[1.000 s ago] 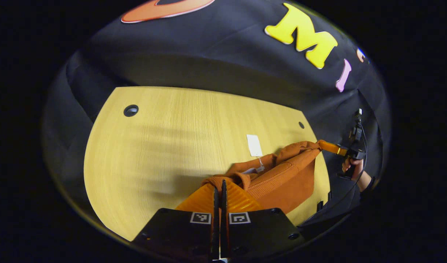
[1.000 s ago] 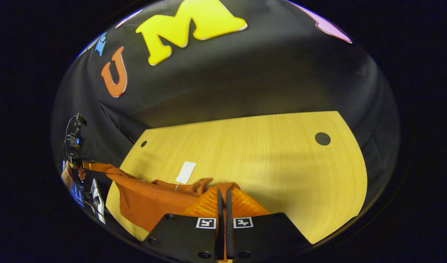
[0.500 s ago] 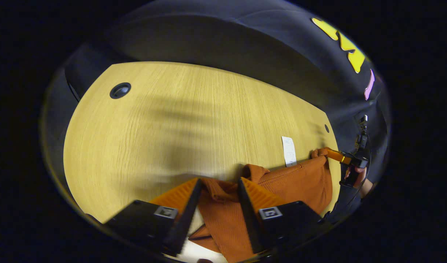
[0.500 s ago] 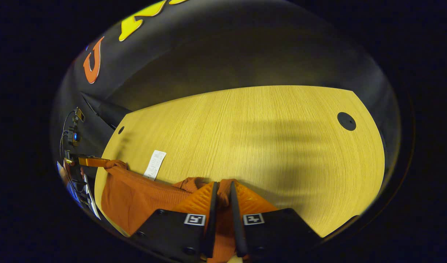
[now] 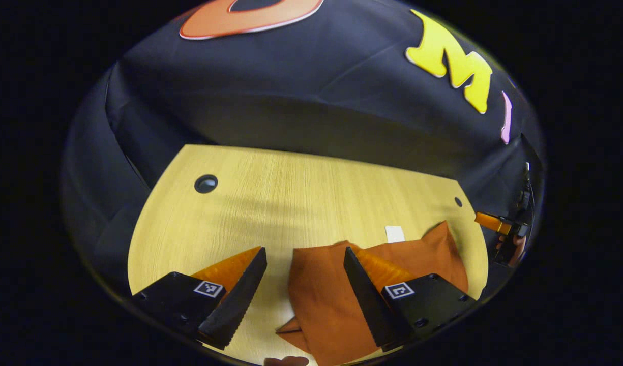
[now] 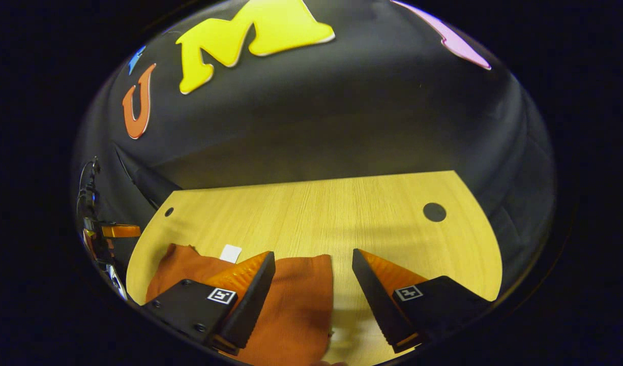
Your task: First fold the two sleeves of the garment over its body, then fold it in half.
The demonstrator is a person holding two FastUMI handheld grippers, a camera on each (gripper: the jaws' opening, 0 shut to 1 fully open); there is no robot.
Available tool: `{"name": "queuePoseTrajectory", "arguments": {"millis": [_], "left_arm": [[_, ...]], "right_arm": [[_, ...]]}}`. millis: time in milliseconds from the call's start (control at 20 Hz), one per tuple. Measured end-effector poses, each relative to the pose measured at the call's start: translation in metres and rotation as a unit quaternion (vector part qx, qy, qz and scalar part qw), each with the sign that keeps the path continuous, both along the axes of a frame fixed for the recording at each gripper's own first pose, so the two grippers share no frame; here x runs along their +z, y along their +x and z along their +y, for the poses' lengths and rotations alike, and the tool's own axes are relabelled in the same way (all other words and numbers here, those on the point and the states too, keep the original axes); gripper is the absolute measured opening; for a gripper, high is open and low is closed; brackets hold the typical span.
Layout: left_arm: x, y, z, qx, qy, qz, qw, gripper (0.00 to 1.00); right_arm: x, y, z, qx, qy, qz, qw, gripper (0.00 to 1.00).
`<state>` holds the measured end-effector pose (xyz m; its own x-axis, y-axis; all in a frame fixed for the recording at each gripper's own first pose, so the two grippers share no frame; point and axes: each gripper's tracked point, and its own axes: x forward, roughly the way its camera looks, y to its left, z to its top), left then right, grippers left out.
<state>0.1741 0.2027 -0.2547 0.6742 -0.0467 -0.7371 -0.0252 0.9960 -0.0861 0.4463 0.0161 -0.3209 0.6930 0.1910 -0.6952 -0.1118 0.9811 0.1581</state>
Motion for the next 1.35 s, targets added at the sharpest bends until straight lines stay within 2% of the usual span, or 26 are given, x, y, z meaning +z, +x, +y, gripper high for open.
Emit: {"name": "queuePoseTrajectory", "arguments": {"millis": [250,300,350,500,550,650,700,850,900,950,1050,1150,1200,1350], "left_arm": [[0.109,-0.072,-0.048,-0.011,0.025,-0.134,0.991,0.99],[0.131,-0.092,-0.06,-0.012,0.025,-0.162,0.986,0.99],[0.154,-0.11,-0.071,-0.012,0.027,-0.191,0.981,0.99],[0.212,-0.164,-0.099,-0.013,0.021,-0.274,0.961,0.97],[0.23,-0.182,-0.106,-0.008,0.022,-0.296,0.955,0.97],[0.26,-0.212,-0.117,0.015,0.027,-0.341,0.94,0.97],[0.275,-0.225,-0.121,0.03,0.031,-0.359,0.932,0.97],[0.314,-0.252,-0.133,0.052,0.041,-0.408,0.911,1.0],[0.325,-0.258,-0.138,0.051,0.045,-0.422,0.904,0.98],[0.332,-0.262,-0.142,0.048,0.051,-0.43,0.9,0.97],[0.337,-0.266,-0.147,0.043,0.065,-0.436,0.897,1.0],[0.34,-0.276,-0.157,0.038,0.076,-0.445,0.891,0.98],[0.34,-0.278,-0.161,0.037,0.078,-0.45,0.889,0.98],[0.335,-0.285,-0.177,0.03,0.066,-0.453,0.888,0.97]], "right_arm": [[0.135,-0.087,0.024,-0.015,-0.033,-0.125,0.991,0.98],[0.165,-0.11,0.031,-0.014,-0.034,-0.153,0.988,0.94],[0.196,-0.135,0.038,-0.016,-0.034,-0.182,0.983,0.98],[0.285,-0.203,0.049,-0.025,-0.044,-0.279,0.959,0.97],[0.309,-0.227,0.053,-0.026,-0.052,-0.303,0.951,0.93],[0.35,-0.263,0.06,-0.02,-0.065,-0.348,0.935,0.93],[0.367,-0.276,0.062,-0.02,-0.068,-0.367,0.927,0.96],[0.395,-0.302,0.069,-0.024,-0.071,-0.408,0.91,0.96],[0.396,-0.308,0.069,-0.025,-0.077,-0.409,0.909,0.92],[0.397,-0.313,0.072,-0.026,-0.078,-0.408,0.909,0.96],[0.401,-0.321,0.076,-0.03,-0.064,-0.403,0.912,0.93],[0.408,-0.324,0.075,-0.038,-0.052,-0.407,0.911,0.93],[0.409,-0.325,0.073,-0.041,-0.05,-0.41,0.91,0.96],[0.401,-0.332,0.07,-0.042,-0.048,-0.401,0.914,0.93]]}}
